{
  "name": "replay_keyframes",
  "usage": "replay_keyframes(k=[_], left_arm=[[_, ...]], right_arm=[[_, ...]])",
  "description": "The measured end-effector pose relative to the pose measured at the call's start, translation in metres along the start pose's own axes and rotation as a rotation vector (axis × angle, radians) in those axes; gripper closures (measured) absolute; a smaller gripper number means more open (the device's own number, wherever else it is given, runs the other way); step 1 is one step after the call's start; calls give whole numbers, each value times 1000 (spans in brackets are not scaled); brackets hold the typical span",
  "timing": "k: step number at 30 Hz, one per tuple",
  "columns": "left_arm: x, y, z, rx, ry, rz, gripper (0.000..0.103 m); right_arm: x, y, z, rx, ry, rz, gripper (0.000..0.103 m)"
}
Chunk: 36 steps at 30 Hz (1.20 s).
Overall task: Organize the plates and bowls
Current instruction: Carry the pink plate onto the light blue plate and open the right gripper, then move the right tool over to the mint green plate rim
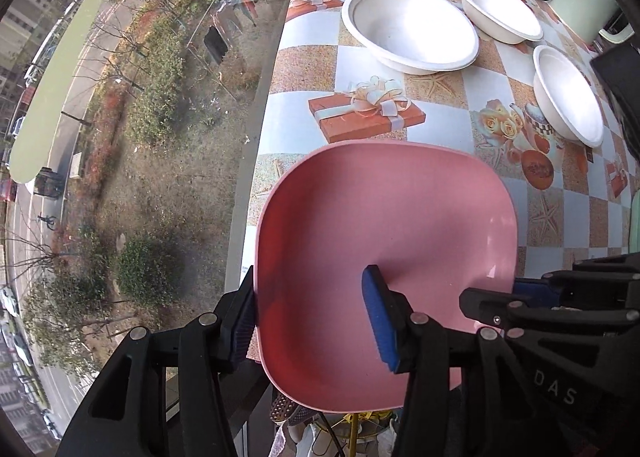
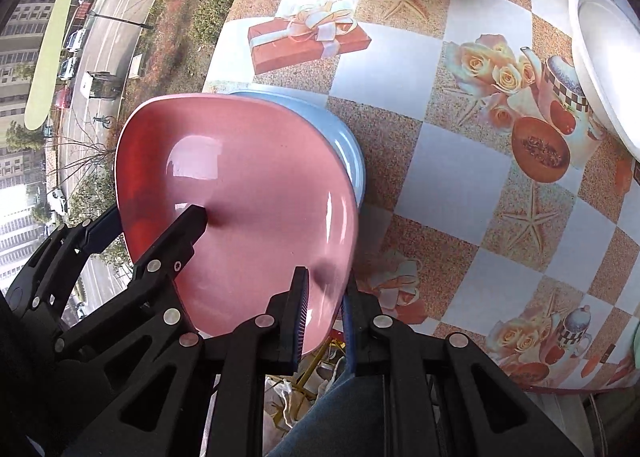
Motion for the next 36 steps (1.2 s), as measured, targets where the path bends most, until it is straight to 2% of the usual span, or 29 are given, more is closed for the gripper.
replay_keyframes(k=[5,8,10,11,13,15,18,20,23,25,26,30,32,36], left_arm=[[14,5,-1,4,19,-8,50],[17,8,-1,-12,10,0,45],[17,9,-2,-16,4,35,42],[16,9,-2,-15,-1,56,41],[13,10,-3,-15,-19,69,37],[7,11,-5,-25,-46,72,35],[-3,11,-9,-48,-77,0,23],[-8,7,-12,-52,-72,-55,23],[-10,-12,-14,-22,-22,-87,17],[-11,-28,-16,-2,13,-128,16],[-11,-39,-16,10,27,-164,16],[-13,-82,-14,92,88,-313,16],[-13,-106,-11,172,114,-319,16],[-18,-145,-2,333,124,-272,16]], right_arm=[[11,0,1,35,15,6,85],[14,7,3,26,12,13,85],[16,9,0,27,-8,30,85],[6,-3,-4,25,-14,40,84],[-3,-11,-7,13,-28,22,75],[-13,-16,-11,-25,-56,-13,46],[-31,-30,-15,-75,-83,-62,19],[-41,-43,-22,-92,-85,-88,18],[-51,-67,-37,-105,-73,-126,17],[-55,-88,-47,-98,-44,-151,4],[-56,-98,-53,-91,-30,-152,0],[-67,-134,-81,-66,8,-161,0],[-75,-149,-93,-39,10,-165,0],[-96,-184,-106,81,-9,-160,0]])
Point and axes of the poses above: each gripper's, at about its wrist camera, not at the fingertips, and x roughly the way its jaws point, y to its left, z to its top, the point moved 3 cm from there along x, roughly the way its jaws point, and after that the axes turned 5 degrees about x, right-handed, at the moved point
